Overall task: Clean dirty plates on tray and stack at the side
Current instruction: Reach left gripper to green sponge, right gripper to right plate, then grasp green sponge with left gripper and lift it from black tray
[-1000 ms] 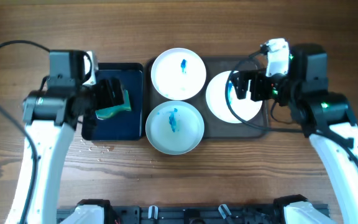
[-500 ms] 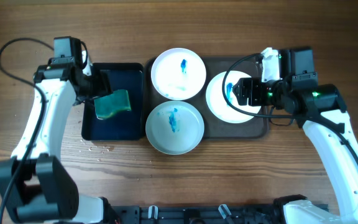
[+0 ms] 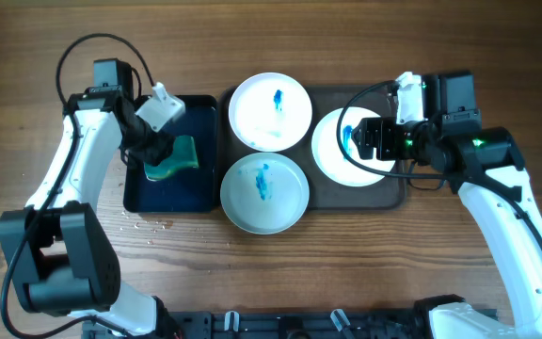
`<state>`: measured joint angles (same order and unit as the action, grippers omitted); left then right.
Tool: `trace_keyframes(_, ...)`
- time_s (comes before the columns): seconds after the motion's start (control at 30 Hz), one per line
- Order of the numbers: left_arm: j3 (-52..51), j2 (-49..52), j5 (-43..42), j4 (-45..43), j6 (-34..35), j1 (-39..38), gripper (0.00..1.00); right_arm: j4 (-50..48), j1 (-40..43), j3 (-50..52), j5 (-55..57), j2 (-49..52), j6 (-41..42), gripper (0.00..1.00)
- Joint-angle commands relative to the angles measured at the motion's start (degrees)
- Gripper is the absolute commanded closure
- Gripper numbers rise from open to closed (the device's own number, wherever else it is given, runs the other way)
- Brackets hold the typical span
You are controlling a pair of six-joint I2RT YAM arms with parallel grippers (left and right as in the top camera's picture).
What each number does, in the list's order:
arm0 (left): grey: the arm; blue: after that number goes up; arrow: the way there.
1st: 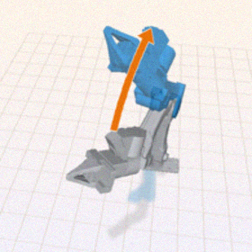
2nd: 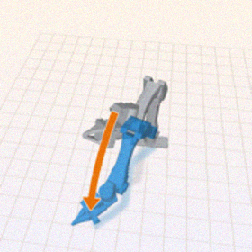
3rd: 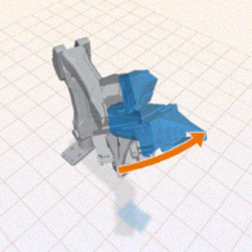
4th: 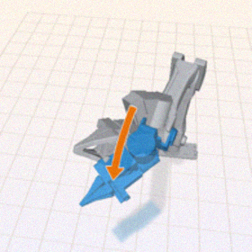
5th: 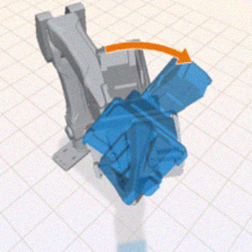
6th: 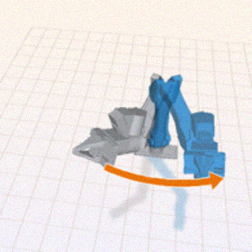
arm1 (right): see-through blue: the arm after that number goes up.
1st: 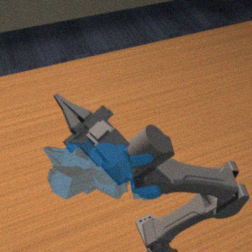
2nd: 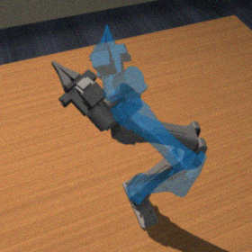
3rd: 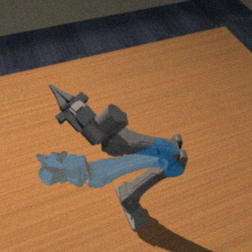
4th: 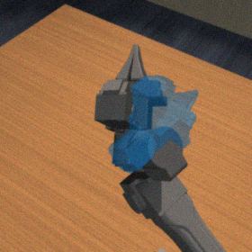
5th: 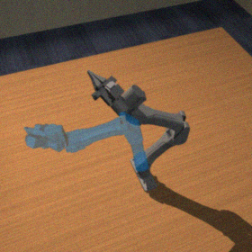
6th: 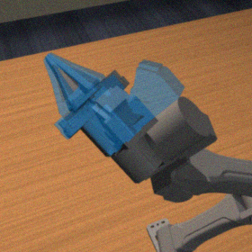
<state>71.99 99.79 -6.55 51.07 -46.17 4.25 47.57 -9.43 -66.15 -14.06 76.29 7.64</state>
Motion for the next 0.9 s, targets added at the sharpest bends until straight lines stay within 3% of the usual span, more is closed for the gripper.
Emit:
trace_keyframes(0.0,-1.3,0.5,-5.5,-1.2,-7.7,-0.1,0.46,-0.3,0.1,-1.0,0.8,1.2,0.0,0.08)
trace_keyframes(0.33,-6.6,1.3,-2.6,-13.6,-7.7,-0.4,0.37,-0.2,0.1,-1.0,0.8,3.5,0.0,0.07)
trace_keyframes(0.53,-6.6,4.4,-3.5,-9.6,-7.6,-1.2,0.29,0.1,0.1,-1.0,0.8,4.9,0.0,0.07)
trace_keyframes(0.77,-9.0,4.9,-6.3,-6.1,-7.4,-2.5,0.27,0.1,0.1,-1.0,0.7,4.9,0.0,0.06)
trace_keyframes(0.87,-9.9,5.0,-6.3,-7.6,-7.4,-2.6,0.10,0.1,0.1,-1.0,0.7,4.9,0.0,0.06)
